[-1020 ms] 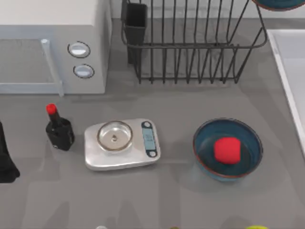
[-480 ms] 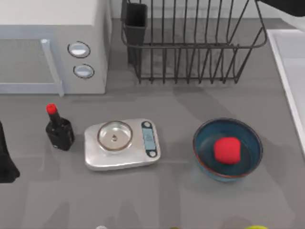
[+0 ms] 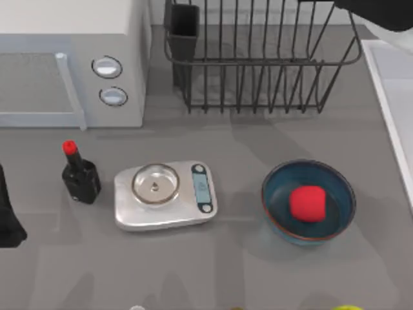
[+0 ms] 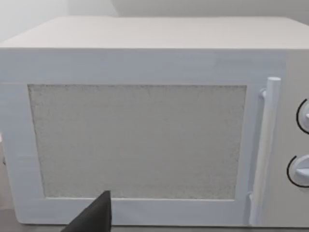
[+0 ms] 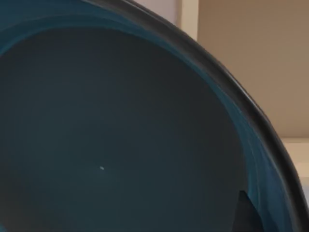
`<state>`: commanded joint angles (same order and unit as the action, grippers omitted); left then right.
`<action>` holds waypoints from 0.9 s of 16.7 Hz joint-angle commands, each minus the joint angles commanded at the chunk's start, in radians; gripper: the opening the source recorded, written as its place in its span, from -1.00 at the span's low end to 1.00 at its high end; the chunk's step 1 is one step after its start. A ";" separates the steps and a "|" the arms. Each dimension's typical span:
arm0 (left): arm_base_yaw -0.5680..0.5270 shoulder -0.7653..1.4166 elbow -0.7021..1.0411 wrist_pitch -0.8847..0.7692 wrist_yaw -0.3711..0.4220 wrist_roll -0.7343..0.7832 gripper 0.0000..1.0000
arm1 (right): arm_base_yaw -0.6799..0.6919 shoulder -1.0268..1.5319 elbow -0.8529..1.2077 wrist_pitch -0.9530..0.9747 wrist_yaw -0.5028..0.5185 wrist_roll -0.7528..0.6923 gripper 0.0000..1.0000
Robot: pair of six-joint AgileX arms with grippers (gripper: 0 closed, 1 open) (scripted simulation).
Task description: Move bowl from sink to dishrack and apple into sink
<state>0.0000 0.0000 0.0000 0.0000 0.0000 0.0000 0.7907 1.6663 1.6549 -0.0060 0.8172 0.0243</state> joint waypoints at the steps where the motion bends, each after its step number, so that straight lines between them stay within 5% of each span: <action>1: 0.000 0.000 0.000 0.000 0.000 0.000 1.00 | -0.003 0.009 -0.006 0.012 -0.002 0.000 -1.00; 15: 0.000 0.000 0.000 0.000 0.000 0.000 1.00 | -0.156 0.373 -0.316 0.698 -0.149 -0.006 -1.00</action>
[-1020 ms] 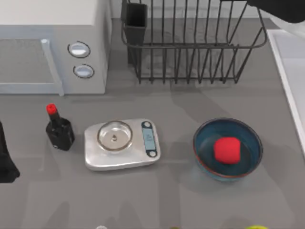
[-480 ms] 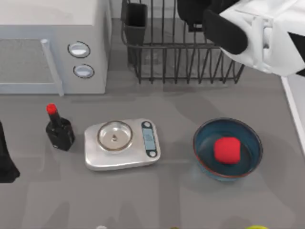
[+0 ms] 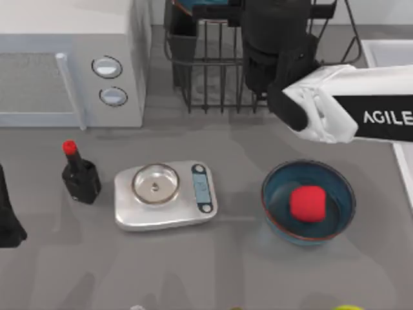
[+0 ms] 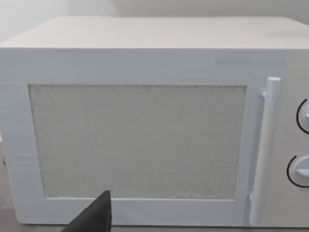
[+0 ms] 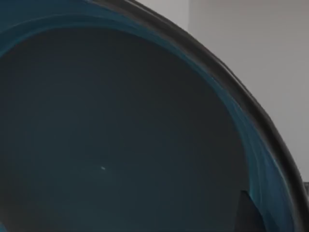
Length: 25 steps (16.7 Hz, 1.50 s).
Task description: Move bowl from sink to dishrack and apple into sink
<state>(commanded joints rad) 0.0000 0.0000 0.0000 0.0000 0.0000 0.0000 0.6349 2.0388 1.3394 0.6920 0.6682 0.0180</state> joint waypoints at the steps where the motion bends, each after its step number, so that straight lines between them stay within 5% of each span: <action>1: 0.000 0.000 0.000 0.000 0.000 0.000 1.00 | -0.003 0.006 -0.006 0.009 -0.003 0.000 -1.00; 5: 0.000 0.000 0.000 0.000 0.000 0.000 1.00 | -0.003 0.006 -0.006 0.009 -0.003 0.000 -1.00; 18: 0.000 0.000 0.000 0.000 0.000 0.000 1.00 | -0.003 0.006 -0.006 0.009 -0.003 0.000 0.96; 25: 0.000 0.000 0.000 0.000 0.000 0.000 1.00 | -0.003 0.006 -0.006 0.009 -0.003 0.000 1.00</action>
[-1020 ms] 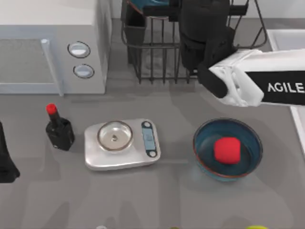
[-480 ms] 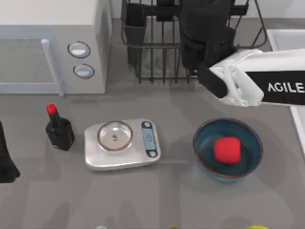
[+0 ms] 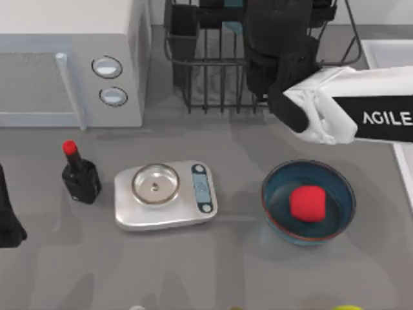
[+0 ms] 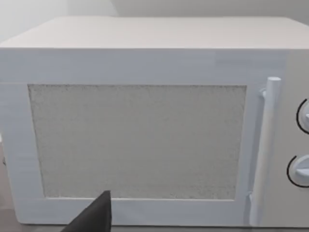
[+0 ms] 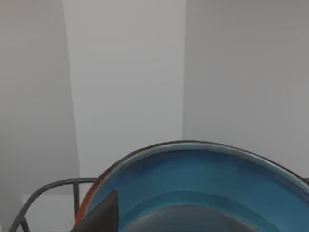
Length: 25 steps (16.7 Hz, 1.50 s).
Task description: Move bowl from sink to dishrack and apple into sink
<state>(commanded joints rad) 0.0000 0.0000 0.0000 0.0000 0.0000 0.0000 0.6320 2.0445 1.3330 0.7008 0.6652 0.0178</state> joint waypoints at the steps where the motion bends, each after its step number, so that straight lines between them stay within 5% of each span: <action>1: 0.000 0.000 0.000 0.000 0.000 0.000 1.00 | 0.000 0.000 0.000 0.000 0.000 0.000 1.00; 10: 0.000 0.000 0.000 0.000 0.000 0.000 1.00 | -0.102 -0.280 -0.214 -0.115 -0.108 -0.003 1.00; 25: 0.000 0.000 0.000 0.000 0.000 0.000 1.00 | -0.457 -1.663 -1.016 -0.509 -0.484 -0.013 1.00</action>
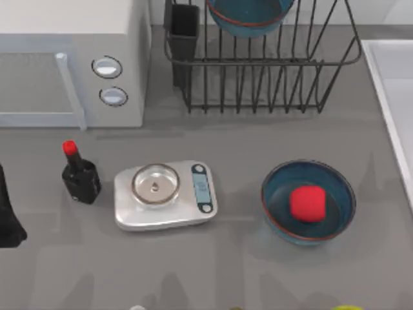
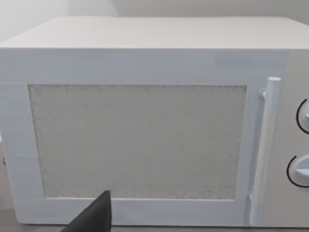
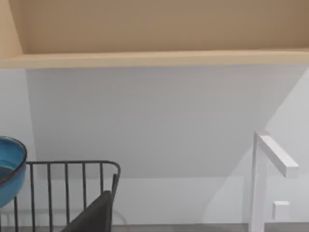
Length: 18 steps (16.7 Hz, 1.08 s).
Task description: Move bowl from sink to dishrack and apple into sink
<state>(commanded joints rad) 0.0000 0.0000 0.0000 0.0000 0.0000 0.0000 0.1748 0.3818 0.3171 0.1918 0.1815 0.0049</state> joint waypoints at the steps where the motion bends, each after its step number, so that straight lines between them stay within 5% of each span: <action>1: 0.000 0.000 0.000 0.000 0.000 0.000 1.00 | -0.029 -0.082 -0.063 -0.032 -0.030 -0.001 1.00; 7: 0.000 0.000 0.000 0.000 0.000 0.000 1.00 | -0.166 -0.368 -0.305 -0.182 -0.172 -0.005 1.00; 18: 0.000 0.000 0.000 0.000 0.000 0.000 1.00 | -0.175 -0.382 -0.317 -0.192 -0.182 -0.005 1.00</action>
<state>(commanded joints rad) 0.0000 0.0000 0.0000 0.0000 0.0000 0.0000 0.0000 0.0000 0.0000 0.0000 0.0000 0.0000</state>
